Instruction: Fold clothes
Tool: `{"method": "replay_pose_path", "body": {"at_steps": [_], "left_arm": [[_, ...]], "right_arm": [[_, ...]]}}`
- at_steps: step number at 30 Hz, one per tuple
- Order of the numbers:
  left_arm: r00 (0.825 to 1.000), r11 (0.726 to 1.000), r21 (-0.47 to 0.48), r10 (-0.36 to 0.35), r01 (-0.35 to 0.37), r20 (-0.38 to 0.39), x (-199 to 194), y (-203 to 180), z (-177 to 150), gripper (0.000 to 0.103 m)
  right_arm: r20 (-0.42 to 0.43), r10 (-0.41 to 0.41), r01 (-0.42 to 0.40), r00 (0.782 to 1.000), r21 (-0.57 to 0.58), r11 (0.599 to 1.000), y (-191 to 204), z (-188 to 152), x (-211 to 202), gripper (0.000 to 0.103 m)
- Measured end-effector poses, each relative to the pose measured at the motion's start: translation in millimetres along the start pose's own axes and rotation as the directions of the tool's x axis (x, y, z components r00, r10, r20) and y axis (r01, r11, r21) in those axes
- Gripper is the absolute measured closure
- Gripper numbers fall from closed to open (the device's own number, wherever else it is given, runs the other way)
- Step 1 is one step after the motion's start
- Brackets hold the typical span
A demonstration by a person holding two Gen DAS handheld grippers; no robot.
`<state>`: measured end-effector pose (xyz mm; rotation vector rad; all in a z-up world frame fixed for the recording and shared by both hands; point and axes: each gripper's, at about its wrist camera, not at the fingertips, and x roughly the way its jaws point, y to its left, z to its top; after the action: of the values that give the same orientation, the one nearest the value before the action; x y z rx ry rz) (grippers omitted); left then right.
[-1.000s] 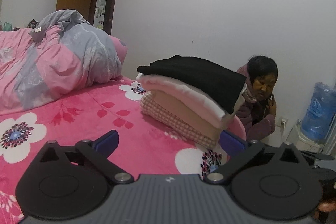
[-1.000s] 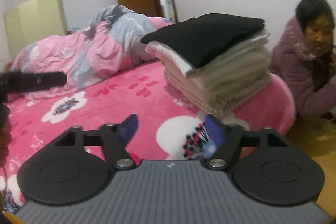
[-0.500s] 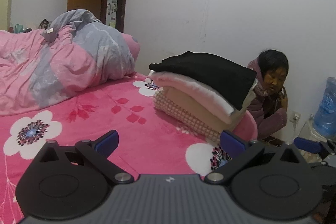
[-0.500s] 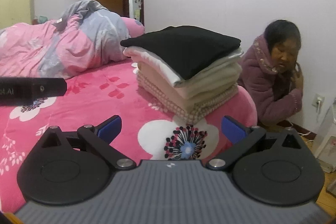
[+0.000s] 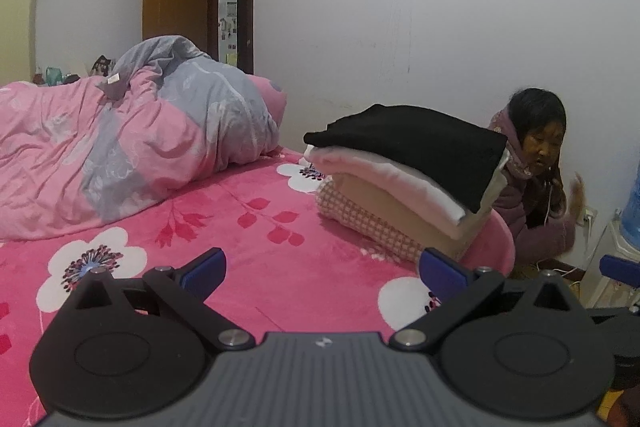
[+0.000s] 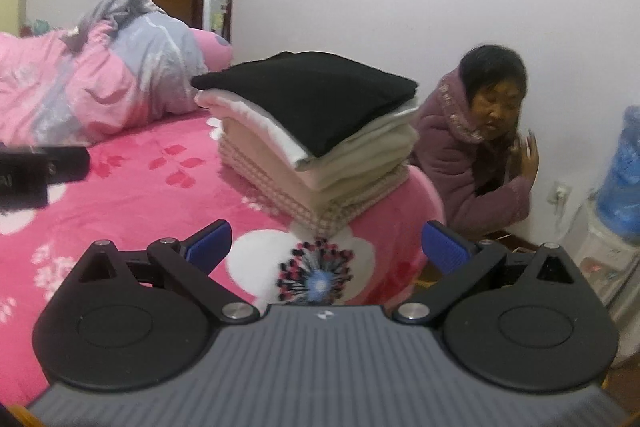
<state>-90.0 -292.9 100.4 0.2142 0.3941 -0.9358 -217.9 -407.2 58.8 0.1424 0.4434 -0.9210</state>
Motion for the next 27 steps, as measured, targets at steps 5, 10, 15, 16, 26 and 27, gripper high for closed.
{"method": "replay_pose_path", "body": {"at_steps": [5, 10, 15, 16, 26, 27], "left_arm": [[1.000, 1.000, -0.005, 0.005, -0.005, 0.023, -4, 0, 2, 0.000], [1.000, 1.000, -0.013, 0.015, -0.015, 0.027, -4, 1, 4, 0.000], [0.999, 1.000, -0.017, 0.014, -0.013, 0.029, -3, 1, 4, 0.000], [1.000, 1.000, -0.019, 0.013, -0.012, 0.023, -2, 2, 4, 0.000], [1.000, 1.000, -0.029, 0.012, -0.012, -0.018, 0, 9, -2, 0.000], [1.000, 1.000, -0.027, 0.006, -0.006, -0.023, 0, 9, -2, 0.000]], "right_arm": [[-0.023, -0.010, 0.009, 1.000, -0.030, 1.000, 3, 2, -1, 0.001], [-0.034, 0.029, -0.029, 0.999, -0.002, 1.000, 1, 7, -4, 0.001], [-0.032, 0.002, -0.001, 0.999, 0.022, 1.000, -3, 9, -2, 0.001], [-0.034, -0.001, 0.002, 0.999, 0.025, 1.000, -4, 10, -1, 0.001], [-0.027, -0.033, 0.033, 0.999, 0.021, 0.999, -2, 12, 1, 0.001], [-0.020, -0.039, 0.040, 0.999, 0.017, 0.999, 0, 12, 1, 0.001]]}}
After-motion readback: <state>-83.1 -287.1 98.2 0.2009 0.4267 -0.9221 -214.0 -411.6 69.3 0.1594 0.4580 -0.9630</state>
